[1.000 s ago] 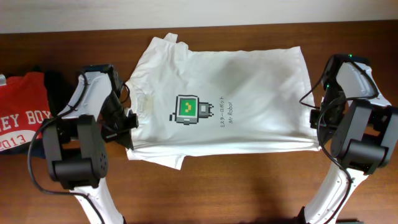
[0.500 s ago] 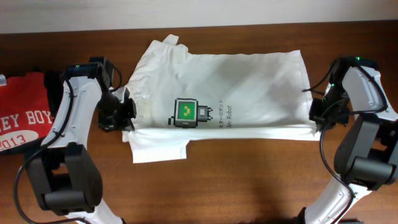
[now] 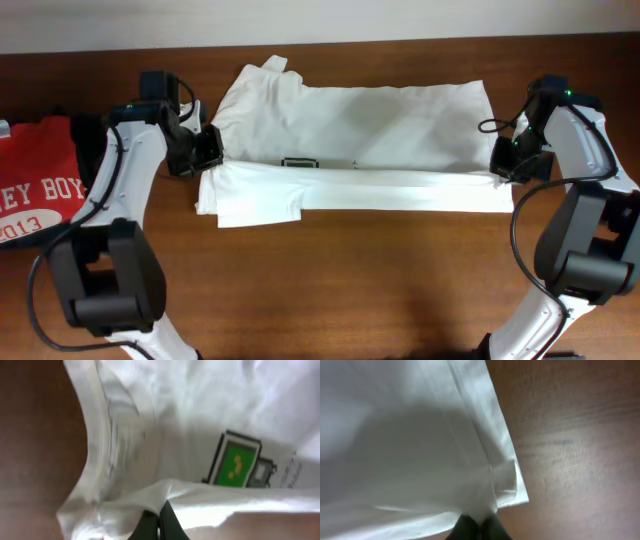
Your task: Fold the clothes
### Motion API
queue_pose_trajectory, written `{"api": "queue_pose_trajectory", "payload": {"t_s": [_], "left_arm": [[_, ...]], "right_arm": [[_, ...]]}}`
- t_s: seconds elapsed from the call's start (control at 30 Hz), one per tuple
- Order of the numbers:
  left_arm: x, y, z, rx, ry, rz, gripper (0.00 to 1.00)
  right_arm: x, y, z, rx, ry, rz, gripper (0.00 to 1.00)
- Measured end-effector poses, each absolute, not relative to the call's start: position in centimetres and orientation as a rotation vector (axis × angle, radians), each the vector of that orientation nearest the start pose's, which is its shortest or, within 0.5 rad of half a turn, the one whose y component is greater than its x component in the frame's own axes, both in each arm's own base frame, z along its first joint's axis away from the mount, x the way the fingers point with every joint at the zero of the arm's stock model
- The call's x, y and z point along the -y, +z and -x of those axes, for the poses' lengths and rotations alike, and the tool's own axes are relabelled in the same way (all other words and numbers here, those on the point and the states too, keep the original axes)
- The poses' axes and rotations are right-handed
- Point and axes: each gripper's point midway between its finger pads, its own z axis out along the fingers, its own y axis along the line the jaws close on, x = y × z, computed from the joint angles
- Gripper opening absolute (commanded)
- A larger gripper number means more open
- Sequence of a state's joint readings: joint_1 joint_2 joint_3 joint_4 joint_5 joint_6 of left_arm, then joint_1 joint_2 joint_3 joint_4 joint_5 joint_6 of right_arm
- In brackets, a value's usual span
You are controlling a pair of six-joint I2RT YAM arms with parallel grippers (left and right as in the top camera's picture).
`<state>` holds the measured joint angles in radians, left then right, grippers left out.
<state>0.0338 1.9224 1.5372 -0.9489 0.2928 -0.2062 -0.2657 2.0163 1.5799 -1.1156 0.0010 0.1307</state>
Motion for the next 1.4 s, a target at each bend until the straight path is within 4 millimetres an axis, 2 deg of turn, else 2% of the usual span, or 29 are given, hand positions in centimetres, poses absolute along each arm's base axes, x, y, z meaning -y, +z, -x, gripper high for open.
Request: {"api": "queue_pose_trajectory", "payload": {"t_s": [0.2, 0.27, 0.3, 0.33, 0.5, 0.6, 0.63, 0.67, 0.7, 0.73, 0.8, 0.83, 0.9, 0.93, 1.07, 1.13, 1.23, 1.3, 1.4], "left_arm": [[3.8, 6.4, -44.2, -2.854, -0.456, 0.282, 0.01], [3.8, 5.8, -44.7, -2.847, -0.457, 0.279, 0.47], [3.8, 5.6, -44.9, -2.843, -0.462, 0.284, 0.76], [3.8, 5.5, -45.2, -2.833, -0.461, 0.282, 0.87], [3.8, 5.5, -45.3, -2.829, -0.462, 0.287, 0.87], [4.7, 5.7, -44.4, -2.863, -0.459, 0.235, 0.83], [5.4, 6.1, -43.9, -2.873, -0.458, 0.194, 0.8], [7.0, 6.5, -42.8, -2.908, -0.454, 0.114, 0.79], [7.6, 6.6, -42.5, -2.915, -0.45, 0.076, 0.78], [10.3, 6.7, -41.1, -2.953, -0.438, -0.033, 0.77], [13.2, 6.1, -39.6, -2.982, -0.408, -0.166, 0.76], [14.9, 5.4, -38.1, -3.008, -0.393, -0.249, 0.76], [15.9, 4.4, -36.6, -3.039, -0.379, -0.308, 0.76], [16.5, 3.3, -35.0, -3.077, -0.36, -0.353, 0.74], [16.9, 1.7, -33.2, -3.102, -0.269, -0.435, 0.69], [17.1, 1.2, -32.9, -3.094, -0.217, -0.47, 0.61], [17.6, 0.9, -33.5, -3.047, -0.187, -0.501, 0.55], [17.7, 0.9, -33.8, -3.03, -0.174, -0.506, 0.46], [17.5, 0.9, -33.9, -3.025, -0.152, -0.509, 0.44]], "right_arm": [[10.4, 5.7, -38.4, -3.014, -0.003, -0.605, 0.04], [10.4, 5.7, -38.5, -3.009, -0.004, -0.603, 0.04], [10.4, 5.7, -38.5, -3.008, -0.004, -0.603, 0.04], [10.4, 5.7, -38.5, -3.008, -0.004, -0.604, 0.04], [10.4, 5.7, -38.6, -3.008, 0.003, -0.603, 0.04], [10.3, 5.7, -38.6, -3.008, 0.007, -0.602, 0.04], [10.3, 5.7, -38.6, -3.008, 0.007, -0.602, 0.05], [10.3, 5.7, -38.6, -3.008, 0.007, -0.602, 0.04], [10.3, 5.7, -38.6, -3.008, 0.008, -0.602, 0.04], [10.3, 5.7, -38.5, -3.009, 0.008, -0.602, 0.04], [10.3, 5.7, -38.5, -3.009, 0.008, -0.603, 0.04], [10.3, 5.7, -38.5, -3.009, 0.009, -0.603, 0.04], [10.3, 5.7, -38.4, -3.013, 0.011, -0.604, 0.04], [10.2, 5.7, -38.4, -3.013, 0.014, -0.603, 0.04], [10.2, 5.7, -38.3, -3.021, 0.014, -0.604, 0.04], [10.1, 5.7, -38.0, -3.034, 0.016, -0.607, 0.04], [10.1, 5.7, -37.8, -3.038, 0.016, -0.608, 0.04], [10.0, 5.7, -37.8, -3.041, 0.017, -0.609, 0.04], [10.0, 5.7, -37.7, -3.042, 0.017, -0.609, 0.04]]}}
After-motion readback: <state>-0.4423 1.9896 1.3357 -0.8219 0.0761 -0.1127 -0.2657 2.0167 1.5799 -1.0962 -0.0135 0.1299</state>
